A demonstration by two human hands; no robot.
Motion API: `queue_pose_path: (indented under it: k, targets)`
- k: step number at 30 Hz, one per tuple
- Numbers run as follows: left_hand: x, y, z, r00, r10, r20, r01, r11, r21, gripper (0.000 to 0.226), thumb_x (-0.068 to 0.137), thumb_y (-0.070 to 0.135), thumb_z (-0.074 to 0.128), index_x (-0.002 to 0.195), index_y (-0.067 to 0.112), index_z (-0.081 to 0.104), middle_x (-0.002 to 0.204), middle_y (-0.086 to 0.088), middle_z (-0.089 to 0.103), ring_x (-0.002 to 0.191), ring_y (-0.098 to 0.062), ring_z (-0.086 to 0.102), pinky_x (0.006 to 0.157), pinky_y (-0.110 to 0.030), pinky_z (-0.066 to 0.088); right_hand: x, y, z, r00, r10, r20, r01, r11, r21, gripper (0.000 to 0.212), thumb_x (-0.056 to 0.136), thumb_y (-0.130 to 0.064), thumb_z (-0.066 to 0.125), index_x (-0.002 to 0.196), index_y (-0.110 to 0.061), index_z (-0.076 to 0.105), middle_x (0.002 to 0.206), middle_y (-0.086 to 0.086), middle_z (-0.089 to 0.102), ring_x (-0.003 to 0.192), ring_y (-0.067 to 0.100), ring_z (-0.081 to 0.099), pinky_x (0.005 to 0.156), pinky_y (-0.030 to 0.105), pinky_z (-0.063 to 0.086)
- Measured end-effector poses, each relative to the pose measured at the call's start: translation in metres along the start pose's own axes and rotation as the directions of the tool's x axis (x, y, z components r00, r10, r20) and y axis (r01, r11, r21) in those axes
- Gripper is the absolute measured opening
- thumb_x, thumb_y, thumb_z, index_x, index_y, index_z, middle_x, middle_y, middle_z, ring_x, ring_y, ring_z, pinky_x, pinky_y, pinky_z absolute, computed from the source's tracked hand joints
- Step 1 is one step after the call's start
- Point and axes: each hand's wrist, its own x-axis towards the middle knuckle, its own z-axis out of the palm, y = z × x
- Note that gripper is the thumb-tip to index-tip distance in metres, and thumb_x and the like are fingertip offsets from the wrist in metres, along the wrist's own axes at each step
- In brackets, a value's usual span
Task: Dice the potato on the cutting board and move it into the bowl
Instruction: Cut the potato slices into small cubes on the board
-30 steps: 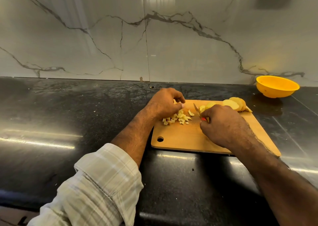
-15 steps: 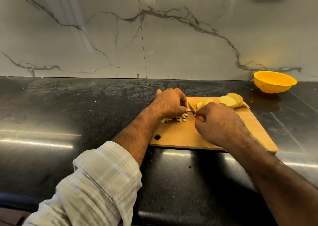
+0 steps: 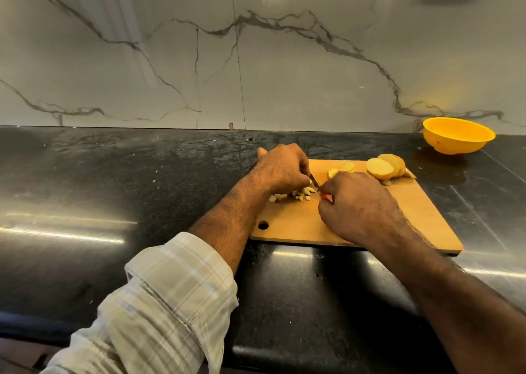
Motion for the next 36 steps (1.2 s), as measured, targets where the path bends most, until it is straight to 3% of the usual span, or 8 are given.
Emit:
queue_pose_path:
  k: [5,9,11,14,20,29,32,36]
  targets:
    - [0.002,-0.003,0.000,1.000,-0.002,0.010,0.003,0.999,-0.035,0.004,0.092,0.033,0.079,0.090,0.029,0.078,0.088,0.014,0.070,0.100,-0.010,0.060,0.107,-0.053,0.030,0.005,-0.004,0.003,0.998,-0.008,0.064,0.009,1.000,-0.014,0.040,0.094,-0.035,0.067,0.134,-0.029,0.066,0.122,0.000,0.067,0.104,0.019,0.060,0.084,0.036,0.058]
    - [-0.002,-0.014,-0.002,1.000,0.019,-0.004,-0.020,0.979,-0.205,0.006,0.087,0.029,0.081,0.082,0.032,0.079,0.081,0.020,0.071,0.098,-0.007,0.063,0.113,-0.059,0.031,0.005,0.010,-0.002,1.000,-0.002,0.010,0.001,0.997,0.075,0.039,0.094,-0.037,0.064,0.132,-0.031,0.070,0.126,-0.004,0.069,0.108,0.019,0.061,0.086,0.036,0.058]
    - [-0.001,-0.023,-0.005,0.995,0.022,-0.100,-0.052,0.952,-0.302,0.007,0.084,0.029,0.078,0.079,0.033,0.078,0.075,0.021,0.071,0.087,-0.006,0.066,0.103,-0.062,0.048,0.005,0.016,-0.007,0.999,0.024,-0.033,-0.021,0.997,0.079,0.039,0.094,-0.037,0.064,0.131,-0.030,0.071,0.124,-0.003,0.070,0.104,0.020,0.063,0.085,0.037,0.060]
    - [-0.002,-0.033,-0.012,0.982,-0.046,-0.183,-0.017,0.944,-0.328,0.006,0.091,0.024,0.074,0.086,0.025,0.077,0.078,0.012,0.070,0.081,-0.007,0.066,0.085,-0.047,0.062,0.004,0.015,-0.005,0.999,0.042,-0.010,-0.041,0.999,0.030,0.040,0.093,-0.038,0.065,0.132,-0.029,0.069,0.123,0.000,0.069,0.103,0.021,0.063,0.085,0.036,0.059]
    - [0.004,-0.046,-0.005,0.992,-0.094,-0.080,0.077,0.977,-0.198,0.023,0.099,0.043,0.069,0.097,0.021,0.077,0.093,0.004,0.072,0.092,-0.013,0.068,0.081,-0.036,0.059,0.004,0.015,-0.002,0.999,-0.051,0.006,0.050,0.994,0.102,0.040,0.095,-0.040,0.064,0.133,-0.030,0.070,0.127,-0.004,0.069,0.109,0.018,0.063,0.092,0.039,0.058]
    - [-0.001,-0.050,-0.008,0.997,-0.068,-0.046,0.037,0.874,-0.485,0.034,0.103,0.046,0.064,0.090,0.018,0.079,0.083,0.003,0.078,0.087,-0.015,0.074,0.090,-0.044,0.061,0.007,0.017,0.003,0.994,-0.107,0.035,0.102,0.987,0.124,0.039,0.097,-0.042,0.063,0.135,-0.032,0.069,0.126,-0.009,0.069,0.103,0.011,0.060,0.090,0.034,0.058]
    - [0.000,-0.054,-0.008,0.988,-0.118,-0.103,0.063,0.901,-0.428,0.037,0.100,0.052,0.065,0.088,0.020,0.078,0.083,0.001,0.076,0.084,-0.015,0.072,0.084,-0.042,0.062,0.013,0.022,0.001,0.999,-0.038,-0.035,0.043,0.990,0.137,0.038,0.096,-0.041,0.065,0.133,-0.032,0.070,0.128,-0.008,0.069,0.105,0.013,0.063,0.089,0.037,0.060]
    - [-0.002,-0.056,-0.004,0.986,-0.123,-0.116,0.081,0.946,-0.315,0.038,0.100,0.056,0.063,0.089,0.022,0.076,0.083,0.002,0.073,0.080,-0.012,0.067,0.076,-0.036,0.059,0.012,0.017,0.006,0.996,-0.072,0.047,0.065,0.989,0.130,0.039,0.098,-0.047,0.064,0.137,-0.039,0.067,0.133,-0.009,0.066,0.115,0.014,0.061,0.094,0.035,0.057]
